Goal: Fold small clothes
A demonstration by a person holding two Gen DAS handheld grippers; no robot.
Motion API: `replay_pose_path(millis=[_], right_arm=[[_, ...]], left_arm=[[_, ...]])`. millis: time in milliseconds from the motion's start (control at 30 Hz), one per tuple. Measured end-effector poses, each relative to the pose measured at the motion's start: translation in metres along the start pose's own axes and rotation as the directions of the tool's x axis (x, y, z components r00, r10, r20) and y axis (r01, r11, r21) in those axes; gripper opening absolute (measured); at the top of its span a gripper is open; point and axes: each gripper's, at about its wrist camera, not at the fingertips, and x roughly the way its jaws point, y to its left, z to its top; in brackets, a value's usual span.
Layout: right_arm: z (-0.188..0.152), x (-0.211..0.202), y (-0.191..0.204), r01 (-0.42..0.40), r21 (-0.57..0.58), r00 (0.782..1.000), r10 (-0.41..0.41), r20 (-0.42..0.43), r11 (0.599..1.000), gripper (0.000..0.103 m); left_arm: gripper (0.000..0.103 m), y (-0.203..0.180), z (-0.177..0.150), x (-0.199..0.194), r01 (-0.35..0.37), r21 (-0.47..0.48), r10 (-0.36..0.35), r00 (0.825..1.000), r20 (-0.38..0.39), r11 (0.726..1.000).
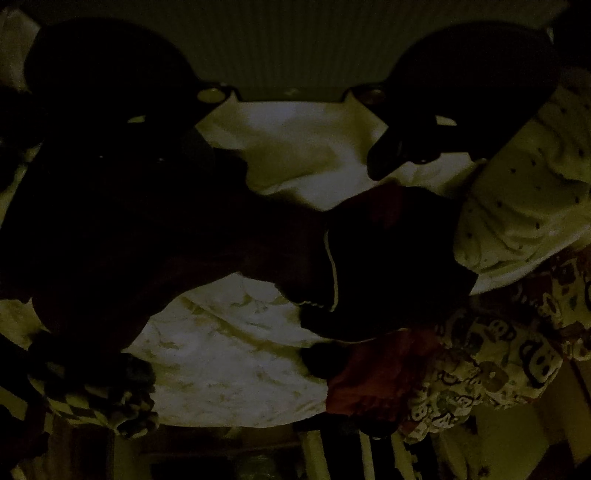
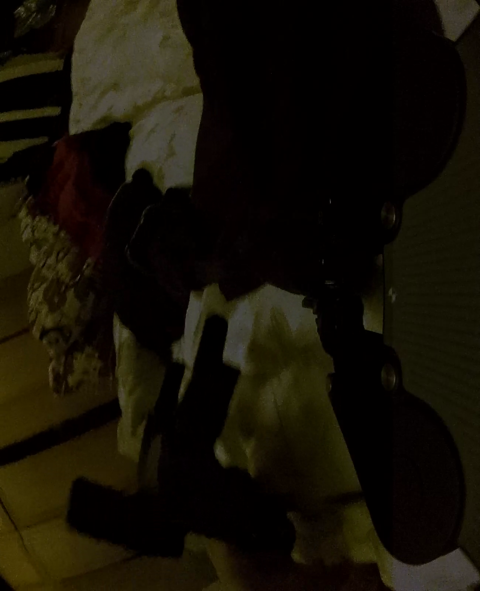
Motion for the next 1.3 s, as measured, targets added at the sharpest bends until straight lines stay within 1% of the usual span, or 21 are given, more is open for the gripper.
replay_pose_path(millis=[67,133,200,233,267,333,433,500,567,633,767,800,833,900,967,1033,1100,1167,1200,1233,1300], right_arm=[[-0.002,-0.021,0.016,-0.093,-0.019,0.995,0.093,0.037,0.996,0.005],[-0.001,-0.038,0.033,-0.179,-0.042,0.982,0.181,0.045,0.983,0.006],[-0.001,-0.050,0.052,-0.331,-0.065,0.943,0.332,-0.002,0.941,0.006],[-0.003,-0.051,0.062,-0.399,-0.082,0.917,0.396,-0.049,0.913,0.006],[-0.006,-0.050,0.071,-0.447,-0.090,0.894,0.439,-0.093,0.890,0.006],[-0.015,-0.044,0.088,-0.496,-0.101,0.862,0.476,-0.174,0.862,0.006],[-0.024,-0.031,0.091,-0.518,-0.072,0.844,0.495,-0.206,0.853,0.007],[-0.024,-0.026,0.088,-0.482,-0.065,0.866,0.463,-0.187,0.874,0.007],[-0.025,-0.026,0.084,-0.466,-0.049,0.873,0.450,-0.189,0.884,0.009],[-0.024,-0.029,0.083,-0.438,-0.067,0.890,0.421,-0.175,0.897,0.009],[-0.019,-0.037,0.072,-0.372,-0.053,0.925,0.365,-0.101,0.927,0.009],[-0.016,-0.038,0.068,-0.349,-0.050,0.935,0.344,-0.080,0.936,0.008],[-0.015,-0.040,0.064,-0.327,-0.049,0.944,0.323,-0.070,0.944,0.008],[-0.007,-0.049,0.053,-0.222,-0.056,0.975,0.221,-0.028,0.973,0.007],[0.009,-0.063,0.030,-0.071,-0.022,0.997,0.072,0.042,0.997,0.006],[0.027,-0.078,0.006,0.046,0.024,0.990,-0.049,0.133,0.999,0.006],[0.048,-0.089,-0.024,0.170,0.055,0.969,-0.177,0.175,0.984,0.006],[0.064,-0.092,-0.052,0.202,0.084,0.958,-0.215,0.188,0.976,0.006],[0.071,-0.094,-0.068,0.203,0.118,0.955,-0.223,0.194,0.972,0.006],[0.076,-0.093,-0.079,0.189,0.140,0.957,-0.214,0.194,0.972,0.006],[0.083,-0.091,-0.094,0.170,0.157,0.960,-0.200,0.198,0.973,0.006]], left_arm=[[0.091,0.004,-0.001,-0.001,0.016,-0.018,-0.016,1.000,-0.003,1.000],[0.091,0.009,-0.001,0.000,0.019,-0.039,-0.019,1.000,-0.008,0.999],[0.091,0.014,0.000,-0.002,0.005,-0.057,-0.005,1.000,-0.002,0.998],[0.091,0.017,0.000,-0.004,-0.002,-0.068,0.002,1.000,0.003,0.998],[0.091,0.020,0.001,-0.006,-0.003,-0.076,0.003,1.000,0.006,0.997],[0.092,0.022,0.003,-0.008,0.000,-0.081,0.001,1.000,0.015,0.997],[0.094,0.016,0.005,-0.012,-0.003,-0.056,0.004,1.000,0.024,0.998],[0.096,0.008,0.005,-0.014,0.013,-0.021,-0.013,1.000,0.025,1.000],[0.098,-0.003,0.003,-0.014,0.009,0.027,-0.010,1.000,0.019,1.000],[0.099,-0.015,0.000,-0.013,0.002,0.086,-0.003,1.000,0.007,0.996],[0.099,-0.031,-0.010,-0.011,0.014,0.150,-0.010,1.000,-0.027,0.989],[0.097,-0.031,-0.012,-0.013,0.007,0.154,-0.004,1.000,-0.022,0.988],[0.087,-0.029,-0.013,-0.015,0.006,0.148,-0.004,1.000,-0.010,0.989],[0.077,-0.020,-0.010,-0.017,0.019,0.102,-0.019,1.000,-0.006,0.995],[0.077,-0.005,-0.003,-0.019,0.032,0.020,-0.032,0.999,0.015,0.999],[0.078,0.007,0.005,-0.018,0.036,-0.047,-0.035,0.999,0.025,0.998],[0.080,0.010,0.012,-0.014,0.040,-0.064,-0.037,0.999,0.035,0.997],[0.091,0.004,0.019,-0.011,0.050,-0.047,-0.047,0.997,0.054,0.998],[0.100,-0.001,0.023,-0.008,0.056,-0.023,-0.054,0.996,0.064,0.998],[0.103,-0.007,0.028,-0.006,0.066,0.008,-0.066,0.995,0.076,0.998],[0.103,-0.018,0.041,-0.002,0.082,0.069,-0.090,0.990,0.111,0.994]])
